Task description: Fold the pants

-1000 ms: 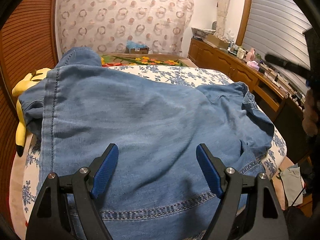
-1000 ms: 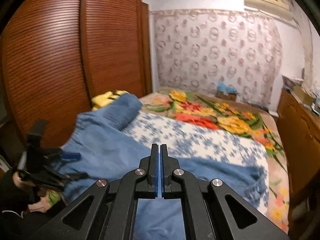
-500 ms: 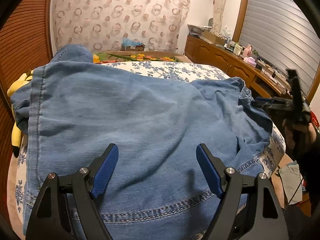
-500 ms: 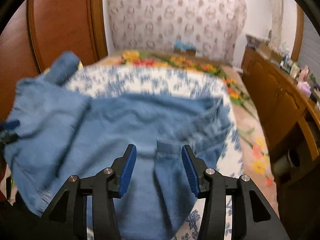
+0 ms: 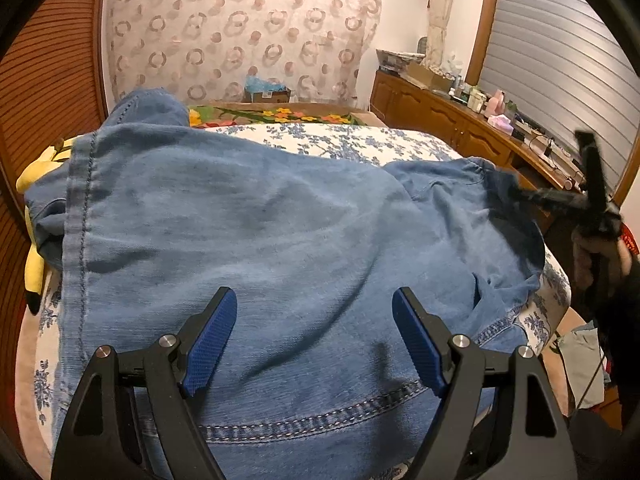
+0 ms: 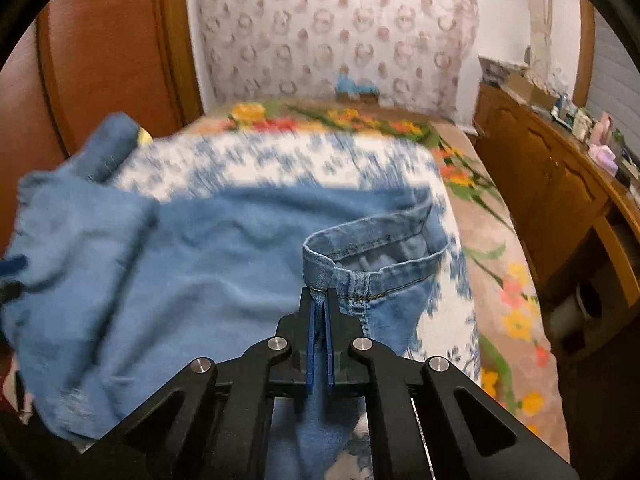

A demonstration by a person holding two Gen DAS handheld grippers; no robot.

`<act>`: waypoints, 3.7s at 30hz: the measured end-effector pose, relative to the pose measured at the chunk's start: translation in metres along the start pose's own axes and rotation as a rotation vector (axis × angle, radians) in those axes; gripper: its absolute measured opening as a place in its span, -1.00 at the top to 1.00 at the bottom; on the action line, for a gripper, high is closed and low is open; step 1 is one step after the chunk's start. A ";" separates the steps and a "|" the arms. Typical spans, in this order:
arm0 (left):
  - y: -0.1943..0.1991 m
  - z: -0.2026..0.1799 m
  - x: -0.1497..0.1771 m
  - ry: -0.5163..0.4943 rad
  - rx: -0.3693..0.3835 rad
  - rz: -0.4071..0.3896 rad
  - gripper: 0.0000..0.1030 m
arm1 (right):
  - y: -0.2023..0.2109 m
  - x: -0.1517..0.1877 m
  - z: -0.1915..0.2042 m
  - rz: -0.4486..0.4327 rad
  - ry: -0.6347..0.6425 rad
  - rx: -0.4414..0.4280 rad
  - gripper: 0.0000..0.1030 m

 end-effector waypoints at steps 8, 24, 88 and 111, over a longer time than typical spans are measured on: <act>0.036 0.013 -0.014 0.018 -0.017 -0.073 -0.57 | 0.081 -0.074 0.104 -0.196 0.120 -0.255 0.93; 0.064 0.057 -0.008 0.077 -0.071 -0.111 -0.57 | 0.061 -0.122 0.215 -0.121 0.272 -0.442 0.40; 0.130 0.053 -0.004 0.026 -0.025 -0.214 0.83 | 0.054 -0.156 0.317 -0.219 0.392 -0.620 0.99; 0.081 0.091 0.027 0.112 -0.131 -0.088 -0.54 | 0.038 -0.110 0.265 -0.107 0.344 -0.466 0.54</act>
Point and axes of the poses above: each gripper's, at about its wrist camera, not at the fingertips, and y roughly against the way its jaws point, z to its left, x to its underside, the point moved 6 cm from there along -y, roughly the way its jaws point, and after that the axes turned 1 degree about z, right-handed, at the moved point
